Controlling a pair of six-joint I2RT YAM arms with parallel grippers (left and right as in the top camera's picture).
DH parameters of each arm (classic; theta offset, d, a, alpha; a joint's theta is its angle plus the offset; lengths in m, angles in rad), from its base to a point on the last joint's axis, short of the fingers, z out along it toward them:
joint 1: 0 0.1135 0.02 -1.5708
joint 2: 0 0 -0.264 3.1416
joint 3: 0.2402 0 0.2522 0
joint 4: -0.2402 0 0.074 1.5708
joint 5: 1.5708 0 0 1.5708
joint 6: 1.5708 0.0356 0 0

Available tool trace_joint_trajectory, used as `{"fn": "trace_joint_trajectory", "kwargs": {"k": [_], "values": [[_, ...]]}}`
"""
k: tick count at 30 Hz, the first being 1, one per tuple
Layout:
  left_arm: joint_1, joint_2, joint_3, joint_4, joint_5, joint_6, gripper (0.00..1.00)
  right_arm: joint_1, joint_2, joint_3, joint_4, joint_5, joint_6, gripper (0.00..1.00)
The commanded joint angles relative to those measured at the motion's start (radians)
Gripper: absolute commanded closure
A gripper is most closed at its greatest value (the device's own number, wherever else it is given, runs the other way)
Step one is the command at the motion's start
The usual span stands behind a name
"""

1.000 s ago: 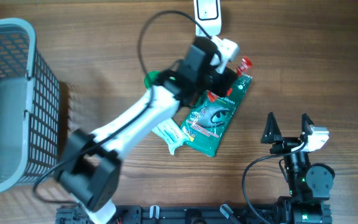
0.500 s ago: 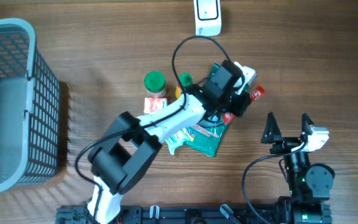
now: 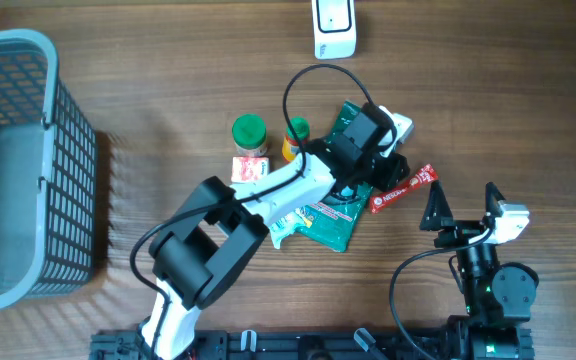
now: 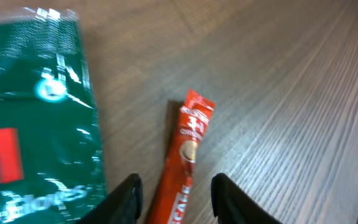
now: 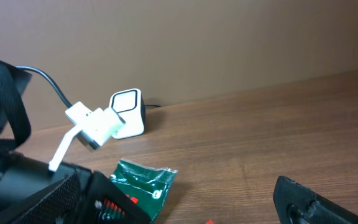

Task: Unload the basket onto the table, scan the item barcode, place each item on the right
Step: 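Carry the Nescafe stick over and drop it right of the 3M pack, then retract the left gripper back beside the basket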

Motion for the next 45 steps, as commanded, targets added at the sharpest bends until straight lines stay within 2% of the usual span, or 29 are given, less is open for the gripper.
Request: {"fn": "trace_joint_trajectory", "kwargs": {"k": [1,6,15,20,25,29,32,35,36,37,38,45], "values": [[0.056,-0.106,0.044,0.0,-0.014,0.01,0.71,0.0,0.0,-0.001,0.003,0.011,-0.001,0.0],[0.091,-0.208,0.104,-0.11,-0.067,0.117,0.72,0.0,0.0,-0.001,0.003,0.011,-0.001,0.0],[0.101,-0.412,0.219,-0.315,-0.426,0.334,0.7,0.0,0.0,-0.001,0.003,0.011,-0.001,0.0],[0.116,-0.574,0.219,-0.388,-0.673,0.425,0.59,0.0,0.0,-0.001,0.003,0.011,-0.002,0.0],[0.154,-0.729,0.219,-0.552,-0.859,0.428,0.56,0.0,0.0,-0.001,0.003,0.011,-0.001,0.0],[0.224,-0.83,0.219,-0.738,-0.885,0.409,0.53,0.0,0.0,-0.001,0.003,0.011,-0.001,0.0],[0.275,-0.903,0.219,-0.857,-0.885,0.321,0.6,0.0,0.0,-0.001,0.003,0.011,-0.001,0.0],[0.322,-0.982,0.219,-0.975,-0.896,0.214,0.59,0.0,0.0,-0.001,0.003,0.011,-0.001,0.0],[0.338,-1.006,0.219,-1.004,-0.904,0.175,0.48,0.0,0.0,-0.001,0.003,0.011,-0.001,0.0],[0.358,-1.038,0.219,-1.039,-0.904,0.132,0.13,0.0,0.0,-0.001,0.003,0.011,-0.001,0.0],[0.373,-1.062,0.219,-1.067,-0.904,0.1,0.0,0.0,0.0,-0.001,0.003,0.011,-0.001,0.0],[0.401,-1.198,0.195,-1.305,-0.904,-0.1,0.0,0.0,0.0,-0.001,0.003,0.011,-0.001,0.0]]}}
